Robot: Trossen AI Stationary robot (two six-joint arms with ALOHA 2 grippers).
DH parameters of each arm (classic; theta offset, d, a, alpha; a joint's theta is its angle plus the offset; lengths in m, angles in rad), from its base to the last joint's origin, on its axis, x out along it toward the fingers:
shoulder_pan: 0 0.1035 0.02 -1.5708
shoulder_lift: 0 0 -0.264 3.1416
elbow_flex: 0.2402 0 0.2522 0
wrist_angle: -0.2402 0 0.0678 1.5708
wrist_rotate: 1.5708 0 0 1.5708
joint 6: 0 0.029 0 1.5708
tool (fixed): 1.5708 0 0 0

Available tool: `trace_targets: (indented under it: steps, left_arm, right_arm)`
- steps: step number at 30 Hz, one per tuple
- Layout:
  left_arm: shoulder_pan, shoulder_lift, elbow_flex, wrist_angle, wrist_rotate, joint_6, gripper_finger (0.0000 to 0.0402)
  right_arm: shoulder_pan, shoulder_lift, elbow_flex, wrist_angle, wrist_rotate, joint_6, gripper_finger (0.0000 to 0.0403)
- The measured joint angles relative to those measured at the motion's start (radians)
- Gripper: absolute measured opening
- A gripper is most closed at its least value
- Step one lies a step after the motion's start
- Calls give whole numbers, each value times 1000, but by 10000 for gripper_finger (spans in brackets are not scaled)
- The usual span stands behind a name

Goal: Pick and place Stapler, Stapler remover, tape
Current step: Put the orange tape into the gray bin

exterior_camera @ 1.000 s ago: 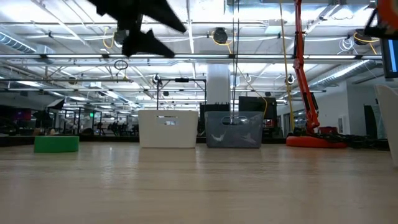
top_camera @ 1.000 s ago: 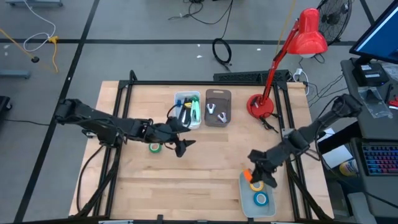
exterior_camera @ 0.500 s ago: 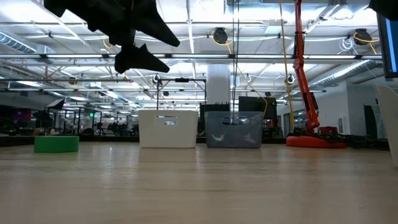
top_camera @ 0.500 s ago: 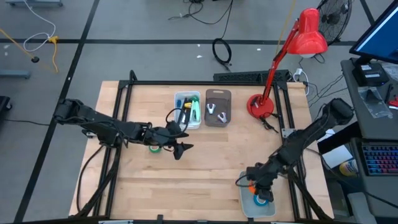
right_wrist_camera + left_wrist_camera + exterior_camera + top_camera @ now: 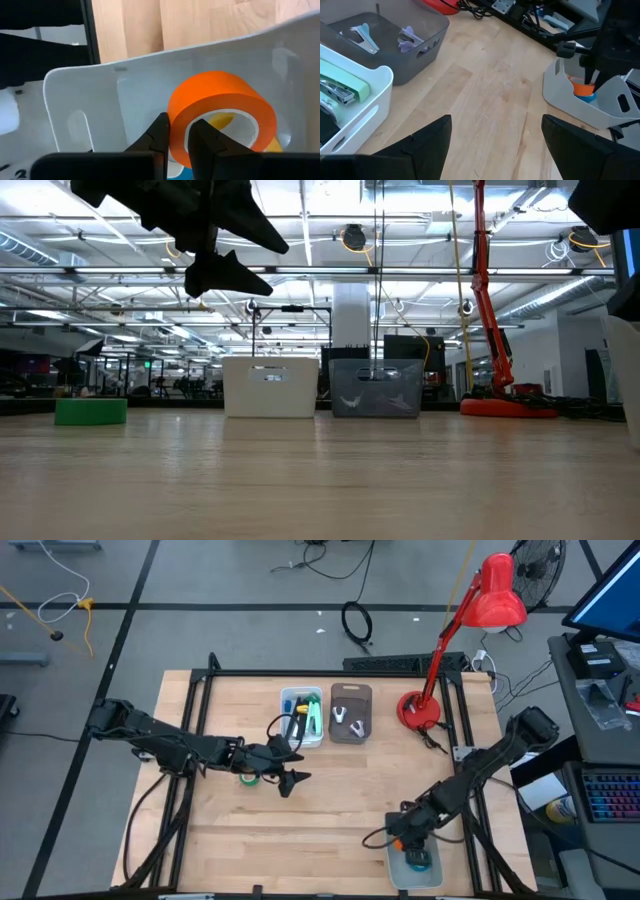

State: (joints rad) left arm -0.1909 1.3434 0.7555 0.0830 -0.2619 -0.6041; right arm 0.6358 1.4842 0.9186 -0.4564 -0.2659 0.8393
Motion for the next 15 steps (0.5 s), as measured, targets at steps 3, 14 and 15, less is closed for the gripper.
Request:
trace_targets:
  steps: [3, 14, 15]
  left_arm:
    - [0, 0, 0, 0, 1, 0, 313]
    - [0, 0, 0, 0, 2, -2, 312]
    - [0, 0, 0, 0, 2, -2, 313]
  right_arm:
    - [-10, 18, 12, 6, 13, -13, 34]
    - [-41, 8, 14, 26, 56, -11, 34]
    - [-41, 8, 14, 33, 56, -11, 34]
